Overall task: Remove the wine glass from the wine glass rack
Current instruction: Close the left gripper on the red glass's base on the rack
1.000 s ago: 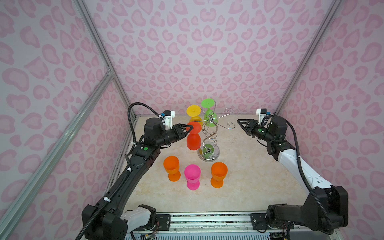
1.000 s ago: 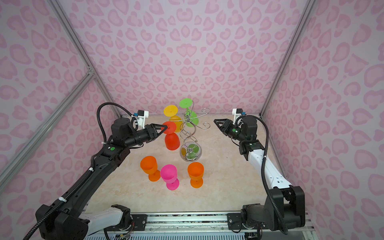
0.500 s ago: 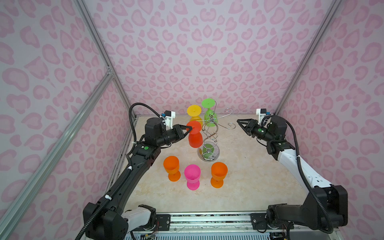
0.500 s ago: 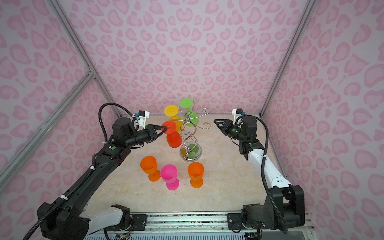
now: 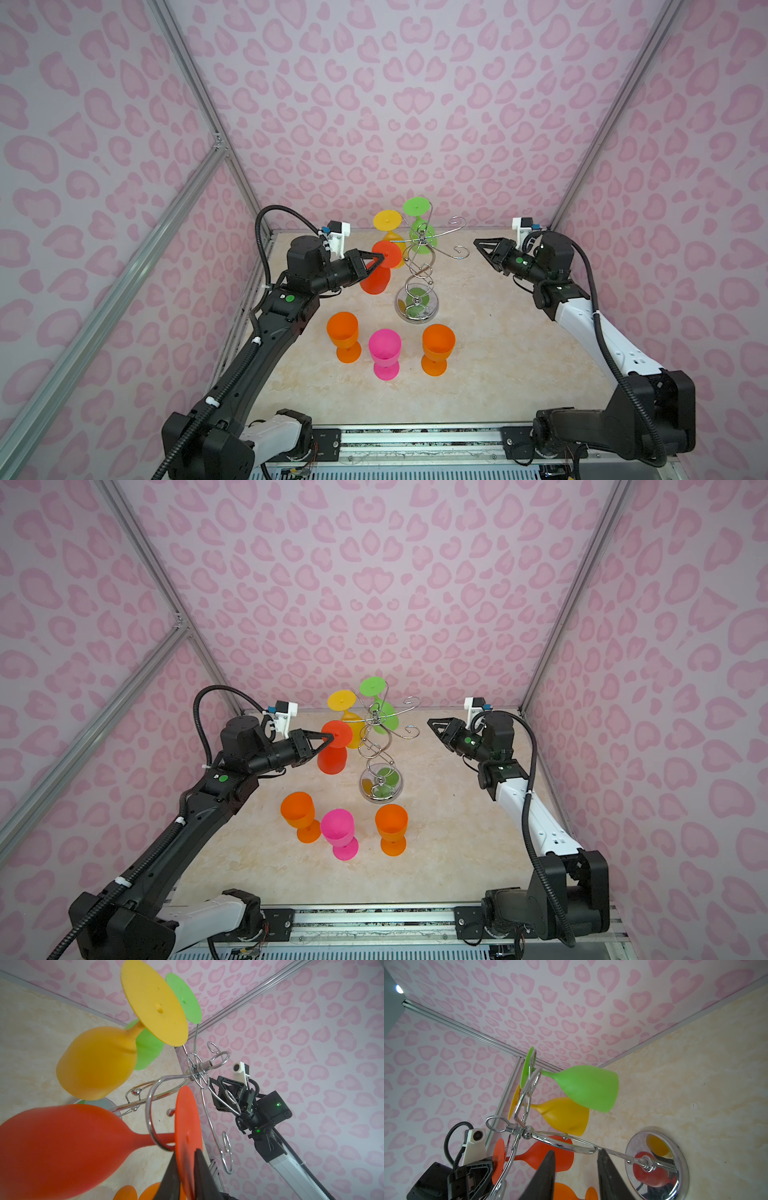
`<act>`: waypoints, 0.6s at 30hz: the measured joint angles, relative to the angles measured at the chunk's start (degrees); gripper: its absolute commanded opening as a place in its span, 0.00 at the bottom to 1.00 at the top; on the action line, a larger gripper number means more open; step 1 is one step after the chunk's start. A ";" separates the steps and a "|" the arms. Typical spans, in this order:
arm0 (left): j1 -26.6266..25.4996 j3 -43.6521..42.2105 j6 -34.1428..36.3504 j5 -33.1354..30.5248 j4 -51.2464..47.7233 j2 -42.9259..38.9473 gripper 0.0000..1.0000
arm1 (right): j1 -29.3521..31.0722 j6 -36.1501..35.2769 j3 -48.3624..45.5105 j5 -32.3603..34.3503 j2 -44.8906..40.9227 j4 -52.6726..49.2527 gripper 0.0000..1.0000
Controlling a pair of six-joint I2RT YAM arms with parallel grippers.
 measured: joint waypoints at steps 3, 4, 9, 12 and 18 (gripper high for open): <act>0.02 0.02 0.02 0.00 -0.42 -0.11 0.20 | 0.00 0.00 -0.02 0.00 0.00 0.07 0.35; 0.02 0.11 0.02 0.00 -0.57 -0.11 0.21 | 0.00 0.00 -0.02 0.00 0.00 0.07 0.35; 0.11 0.44 0.46 0.00 -1.79 -0.50 0.19 | 0.00 0.00 -0.04 -0.02 0.00 0.13 0.35; 0.13 0.44 0.90 -0.02 -2.03 -0.66 0.17 | -0.02 0.00 -0.11 -0.15 0.00 0.17 0.35; 0.13 0.61 1.07 -0.02 -2.36 -0.74 0.11 | -0.02 0.04 -0.42 -0.39 0.00 0.37 0.35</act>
